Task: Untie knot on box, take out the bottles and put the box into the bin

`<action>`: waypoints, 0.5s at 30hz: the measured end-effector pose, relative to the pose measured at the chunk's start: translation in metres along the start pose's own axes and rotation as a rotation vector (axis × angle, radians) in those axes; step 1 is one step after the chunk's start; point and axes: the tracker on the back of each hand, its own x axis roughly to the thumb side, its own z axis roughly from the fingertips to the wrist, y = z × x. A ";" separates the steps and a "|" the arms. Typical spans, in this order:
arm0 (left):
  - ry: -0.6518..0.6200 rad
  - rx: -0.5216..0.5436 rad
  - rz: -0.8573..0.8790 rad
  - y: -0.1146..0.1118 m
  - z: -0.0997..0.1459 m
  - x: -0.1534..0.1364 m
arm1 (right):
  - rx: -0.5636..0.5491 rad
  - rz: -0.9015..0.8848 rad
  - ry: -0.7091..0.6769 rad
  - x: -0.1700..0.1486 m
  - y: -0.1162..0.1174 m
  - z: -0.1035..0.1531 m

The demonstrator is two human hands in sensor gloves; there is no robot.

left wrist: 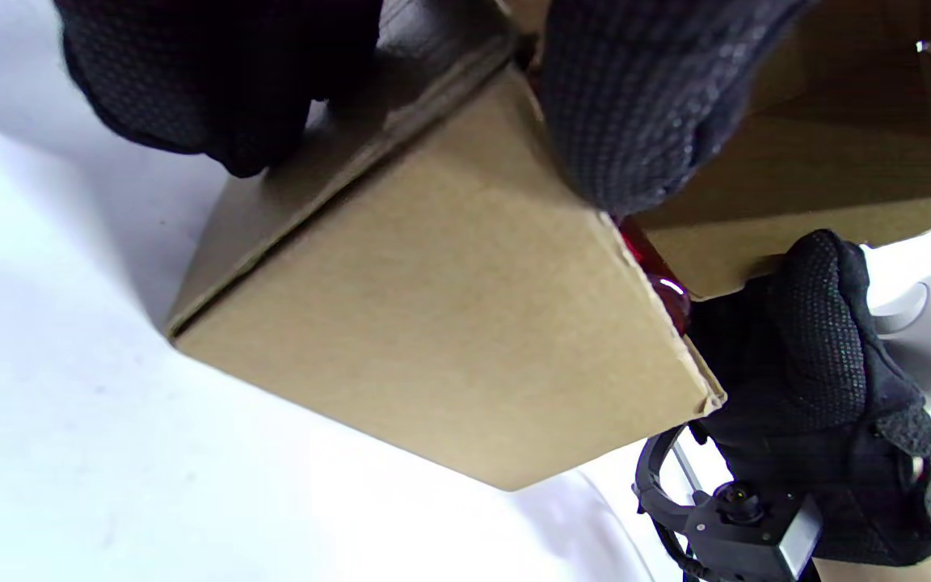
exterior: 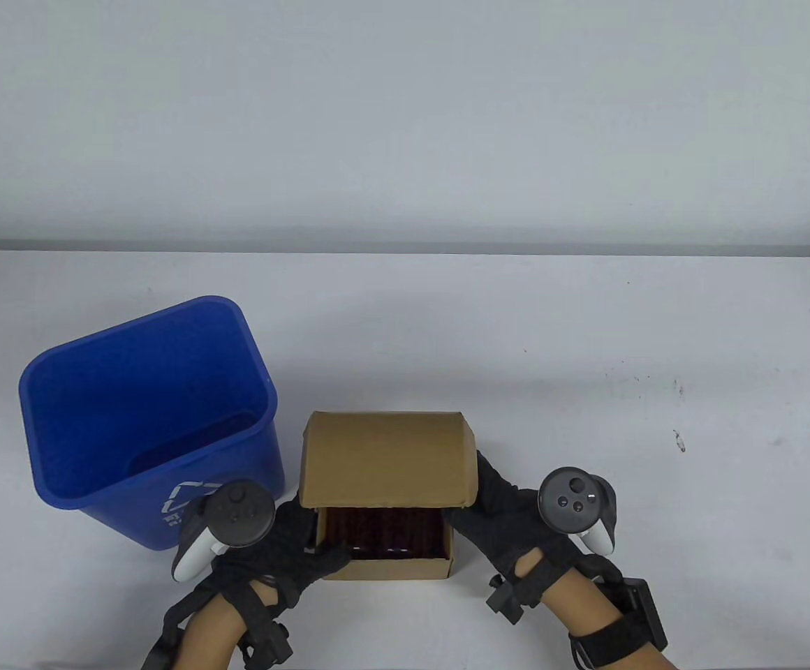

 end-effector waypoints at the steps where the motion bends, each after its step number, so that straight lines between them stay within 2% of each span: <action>1: 0.002 -0.001 0.003 0.000 0.000 0.000 | -0.004 -0.032 0.016 -0.002 -0.001 -0.001; 6: 0.007 0.009 -0.017 -0.001 0.001 0.002 | -0.054 -0.113 0.037 -0.002 -0.004 -0.002; 15: 0.008 0.037 -0.075 -0.001 0.003 0.008 | -0.197 -0.125 -0.021 0.008 -0.013 -0.005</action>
